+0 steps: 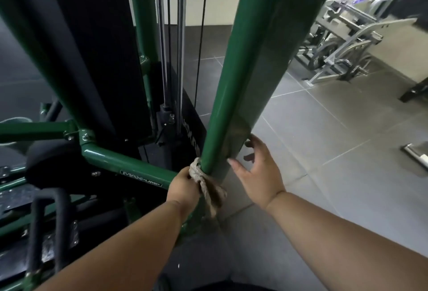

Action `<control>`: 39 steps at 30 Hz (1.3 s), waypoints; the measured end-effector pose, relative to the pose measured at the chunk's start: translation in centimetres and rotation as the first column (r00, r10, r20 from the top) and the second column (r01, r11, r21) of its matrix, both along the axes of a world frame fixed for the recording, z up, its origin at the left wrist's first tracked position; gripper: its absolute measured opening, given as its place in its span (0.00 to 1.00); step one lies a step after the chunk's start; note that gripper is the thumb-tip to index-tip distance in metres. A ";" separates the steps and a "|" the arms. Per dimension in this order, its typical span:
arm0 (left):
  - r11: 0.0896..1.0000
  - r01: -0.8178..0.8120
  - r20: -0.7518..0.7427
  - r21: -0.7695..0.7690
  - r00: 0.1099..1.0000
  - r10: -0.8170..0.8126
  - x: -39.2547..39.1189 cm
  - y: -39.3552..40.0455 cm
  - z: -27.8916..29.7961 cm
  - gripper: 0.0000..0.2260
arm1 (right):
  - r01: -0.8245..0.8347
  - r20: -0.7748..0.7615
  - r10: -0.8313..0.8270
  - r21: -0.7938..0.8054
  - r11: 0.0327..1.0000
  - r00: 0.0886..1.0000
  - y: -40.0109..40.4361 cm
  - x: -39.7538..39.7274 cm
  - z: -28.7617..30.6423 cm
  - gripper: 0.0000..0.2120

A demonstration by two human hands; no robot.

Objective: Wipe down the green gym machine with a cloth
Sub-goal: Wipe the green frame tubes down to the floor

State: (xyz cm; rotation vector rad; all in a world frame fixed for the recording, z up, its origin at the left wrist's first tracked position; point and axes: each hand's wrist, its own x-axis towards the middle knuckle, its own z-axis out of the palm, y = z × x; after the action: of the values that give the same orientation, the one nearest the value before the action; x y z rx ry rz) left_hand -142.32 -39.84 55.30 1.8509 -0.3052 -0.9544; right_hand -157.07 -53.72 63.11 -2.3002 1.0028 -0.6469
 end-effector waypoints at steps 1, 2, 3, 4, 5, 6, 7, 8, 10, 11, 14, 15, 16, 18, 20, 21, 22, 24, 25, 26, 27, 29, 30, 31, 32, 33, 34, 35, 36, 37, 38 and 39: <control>0.998 -0.011 -0.074 -0.067 0.997 0.006 -0.6 0.0 -0.1 0.11 | -0.034 -0.020 0.034 0.009 0.999 0.999 -0.3 -0.2 0.0 0.33; 0.991 -0.036 -0.146 -0.127 0.989 0.018 -0.8 0.0 -0.2 0.14 | -0.062 -0.024 0.062 0.013 0.998 0.998 -0.7 -0.2 0.1 0.31; 0.984 -0.062 -0.192 -0.166 0.981 0.030 -0.7 -0.1 -0.2 0.15 | -0.087 -0.021 0.087 0.024 0.996 0.996 -1.0 0.0 0.2 0.28; 0.985 -0.067 -0.191 -0.161 0.981 0.036 -0.6 -0.2 -0.4 0.14 | -0.111 -0.013 0.111 0.040 0.993 0.994 -1.3 0.1 0.1 0.26; 0.987 -0.073 -0.176 -0.141 0.983 0.047 -0.5 -0.3 -0.4 0.13 | -0.133 -0.005 0.133 0.054 0.990 0.991 -1.6 0.2 0.1 0.25; 0.989 -0.088 -0.168 -0.115 0.983 0.068 -0.4 -0.4 -0.7 0.13 | -0.153 0.002 0.153 0.065 0.986 0.988 -1.8 0.3 0.2 0.24; 0.993 -0.080 -0.154 -0.085 0.986 0.067 -0.3 -0.5 -0.9 0.13 | -0.166 0.007 0.165 0.076 0.983 0.986 -1.9 0.4 0.2 0.23; 0.997 -0.058 -0.130 -0.059 0.990 0.050 -0.3 -0.7 -1.2 0.13 | -0.174 0.010 0.174 0.085 0.981 0.985 -2.1 0.4 0.2 0.23; 1.000 0.012 -0.055 -0.026 0.998 -0.014 -0.3 -1.0 -1.5 0.12 | -0.181 0.012 0.181 0.087 0.980 0.983 -2.3 0.3 0.3 0.21; 0.999 0.023 -0.060 -0.044 0.998 -0.025 -0.4 -1.1 -1.6 0.11 | -0.183 0.011 0.182 0.084 0.980 0.983 -2.4 0.3 0.4 0.21; 0.984 -0.002 -0.155 -0.178 0.988 -0.026 -0.7 -0.9 -0.8 0.12 | -0.201 0.011 0.201 0.085 0.976 0.980 -2.5 0.4 0.3 0.20; 0.975 0.015 -0.166 -0.221 0.985 -0.053 -0.9 -0.6 -0.2 0.15 | -0.204 0.015 0.203 0.091 0.975 0.979 -2.4 0.4 0.3 0.19; 0.967 0.005 -0.183 -0.253 0.982 -0.053 -1.3 -0.3 0.1 0.18 | -0.203 0.020 0.202 0.097 0.974 0.979 -2.4 0.4 0.1 0.19; 0.952 -0.001 -0.166 -0.305 0.985 -0.052 -2.1 -0.1 0.3 0.21 | -0.199 0.033 0.196 0.099 0.975 0.980 -2.2 0.4 0.0 0.20; 0.936 -0.013 -0.191 -0.353 0.980 -0.058 -2.6 -0.5 0.2 0.26 | -0.208 0.041 0.205 0.102 0.973 0.978 -2.2 0.5 0.1 0.21; 0.933 -0.022 -0.222 -0.360 0.973 -0.063 -2.5 -0.8 0.1 0.26 | -0.218 0.040 0.215 0.105 0.970 0.976 -2.3 0.5 0.1 0.20; 0.931 -0.029 -0.247 -0.363 0.967 -0.067 -2.4 -1.1 -0.2 0.24 | -0.227 0.037 0.224 0.108 0.968 0.974 -2.4 0.5 0.2 0.20; 0.939 -0.029 -0.282 -0.344 0.957 -0.074 -1.7 -1.6 -1.2 0.24 | -0.231 0.022 0.230 0.114 0.966 0.973 -2.6 0.5 0.2 0.19; 0.942 -0.018 -0.270 -0.334 0.960 -0.077 -1.3 -1.9 -2.0 0.28 | -0.234 0.018 0.233 0.116 0.965 0.972 -2.8 0.5 0.2 0.20; 0.948 -0.003 -0.241 -0.319 0.967 -0.078 -1.0 -2.0 -3.0 0.31 | -0.237 0.018 0.237 0.117 0.964 0.971 -2.9 0.5 0.1 0.20; 0.954 0.008 -0.213 -0.300 0.974 -0.075 -0.8 -2.1 -3.8 0.34 | -0.241 0.025 0.240 0.117 0.963 0.970 -2.8 0.5 0.1 0.20; 0.963 0.011 -0.198 -0.268 0.978 -0.066 -0.8 -1.9 -4.4 0.35 | -0.256 0.044 0.253 0.123 0.959 0.967 -2.8 0.4 0.0 0.20; 0.963 0.000 -0.192 -0.268 0.980 -0.054 -1.1 -1.8 -3.8 0.33 | -0.262 0.055 0.257 0.131 0.956 0.965 -2.8 0.4 -0.1 0.20; 0.958 -0.008 -0.176 -0.286 0.983 -0.045 -1.3 -1.8 -2.8 0.32 | -0.265 0.064 0.258 0.138 0.954 0.964 -2.8 0.3 -0.1 0.20; 0.951 -0.008 -0.149 -0.310 0.988 -0.040 -1.5 -1.8 -1.7 0.32 | -0.267 0.071 0.259 0.137 0.954 0.963 -2.9 0.3 -0.1 0.19; 0.943 -0.006 -0.114 -0.333 0.993 -0.034 -1.5 -1.9 -0.5 0.34 | -0.271 0.074 0.263 0.134 0.953 0.962 -3.1 0.2 -0.1 0.18; 0.936 0.010 -0.072 -0.351 0.997 -0.038 -1.3 -2.0 0.8 0.36 | -0.278 0.081 0.269 0.138 0.951 0.960 -3.4 0.1 0.0 0.16; 0.928 0.033 -0.028 -0.372 0.999 -0.046 -1.1 -2.1 2.2 0.35 | -0.287 0.099 0.274 0.150 0.946 0.957 -3.5 0.0 0.1 0.13; 0.914 0.056 0.010 -0.401 0.998 -0.056 -0.9 -2.1 3.8 0.34 | -0.299 0.118 0.283 0.160 0.941 0.952 -3.8 -0.1 0.4 0.11; 0.902 0.068 0.029 -0.427 0.998 -0.061 -0.6 -2.0 5.4 0.31 | -0.308 0.127 0.291 0.155 0.939 0.948 -4.0 -0.2 0.7 0.11; 0.887 0.073 0.032 -0.455 0.997 -0.066 -0.4 -2.0 6.9 0.30 | -0.307 0.125 0.291 0.134 0.942 0.948 -4.2 -0.2 1.0 0.13; 0.876 0.070 0.028 -0.477 0.998 -0.064 -0.2 -2.0 8.0 0.28 | -0.302 0.112 0.290 0.114 0.947 0.951 -4.3 -0.2 1.2 0.17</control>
State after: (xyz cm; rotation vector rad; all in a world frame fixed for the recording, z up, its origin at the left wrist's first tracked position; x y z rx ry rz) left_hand -142.51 -41.79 63.28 1.3962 -0.5637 -0.8237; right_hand -157.25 -58.07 64.35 -2.2218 0.6181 -0.5423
